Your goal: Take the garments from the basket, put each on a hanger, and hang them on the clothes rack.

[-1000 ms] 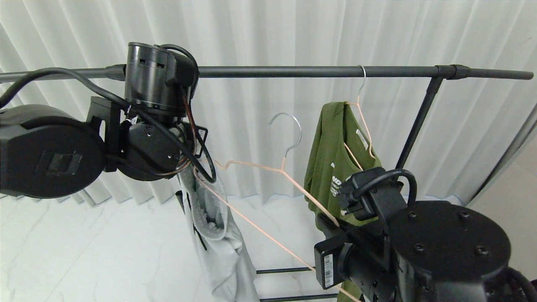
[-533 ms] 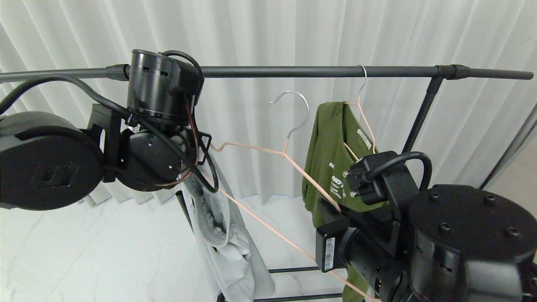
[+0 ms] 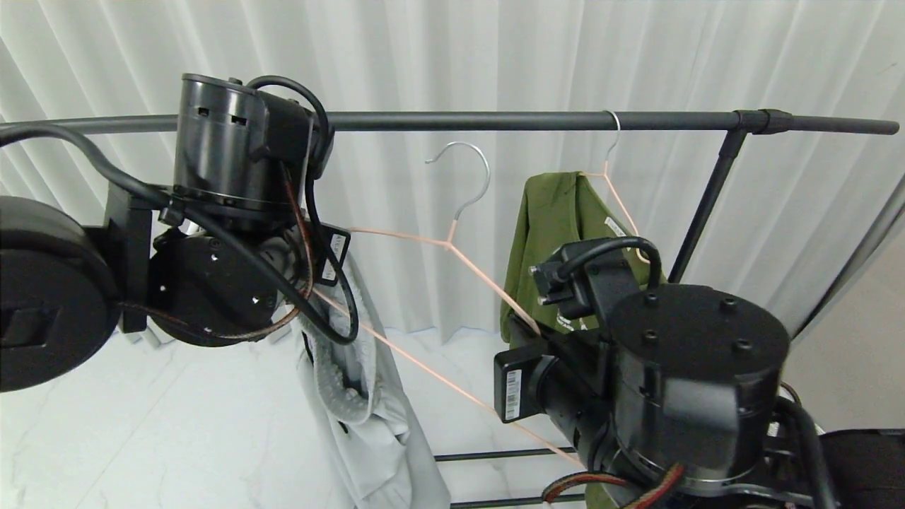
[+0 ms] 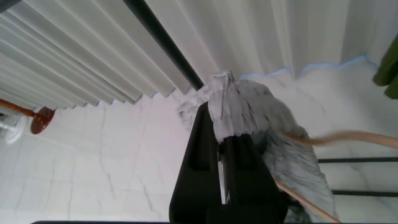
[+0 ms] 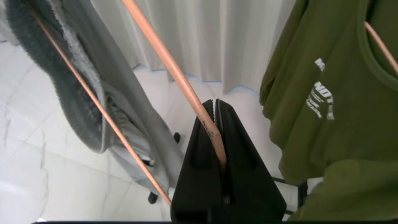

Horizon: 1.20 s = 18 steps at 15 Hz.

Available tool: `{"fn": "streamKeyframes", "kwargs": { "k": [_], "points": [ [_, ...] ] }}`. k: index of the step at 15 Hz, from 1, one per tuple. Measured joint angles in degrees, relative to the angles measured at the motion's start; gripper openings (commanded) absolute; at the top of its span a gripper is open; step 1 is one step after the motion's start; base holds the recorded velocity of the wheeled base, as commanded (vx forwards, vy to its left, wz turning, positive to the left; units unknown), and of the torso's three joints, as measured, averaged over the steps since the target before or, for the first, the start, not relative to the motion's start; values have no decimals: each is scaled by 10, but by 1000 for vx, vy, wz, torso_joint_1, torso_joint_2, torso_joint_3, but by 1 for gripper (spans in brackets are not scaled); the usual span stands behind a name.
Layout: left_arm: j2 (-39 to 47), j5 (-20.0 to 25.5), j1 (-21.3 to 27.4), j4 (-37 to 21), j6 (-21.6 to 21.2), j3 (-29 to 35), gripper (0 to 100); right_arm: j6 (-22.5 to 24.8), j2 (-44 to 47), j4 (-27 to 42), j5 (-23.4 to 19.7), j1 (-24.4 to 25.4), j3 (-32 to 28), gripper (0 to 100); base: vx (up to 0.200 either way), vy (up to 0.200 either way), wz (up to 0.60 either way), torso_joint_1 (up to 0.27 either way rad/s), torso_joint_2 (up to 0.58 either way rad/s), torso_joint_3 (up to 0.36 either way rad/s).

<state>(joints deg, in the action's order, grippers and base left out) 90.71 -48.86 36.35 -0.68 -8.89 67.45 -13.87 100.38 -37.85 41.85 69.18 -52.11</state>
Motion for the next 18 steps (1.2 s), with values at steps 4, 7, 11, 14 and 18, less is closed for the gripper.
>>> {"fn": "streamKeyframes", "kwargs": {
  "k": [4, 7, 11, 14, 18],
  "points": [
    [-8, 0, 35, 0, 26, 0, 0, 0, 36, -1, -1, 0, -29, 0, 0, 0, 0, 0, 0, 0],
    [-19, 1, 65, 0, 40, -1, 0, -1, 47, -4, -3, -12, -31, 0, 0, 0, 0, 0, 0, 0],
    [-33, 3, 104, 0, 59, 0, 0, 1, 51, -24, -27, -27, -31, 0, 0, 0, 0, 0, 0, 0],
    [-39, 4, 142, 0, 73, 2, 0, 0, 54, -25, -29, -30, -31, 0, 0, 0, 0, 0, 0, 0],
    [-44, 8, 187, 0, 85, 4, 0, 3, 59, -37, -38, -29, -32, 0, 0, 0, 0, 0, 0, 0]
  ]
}}
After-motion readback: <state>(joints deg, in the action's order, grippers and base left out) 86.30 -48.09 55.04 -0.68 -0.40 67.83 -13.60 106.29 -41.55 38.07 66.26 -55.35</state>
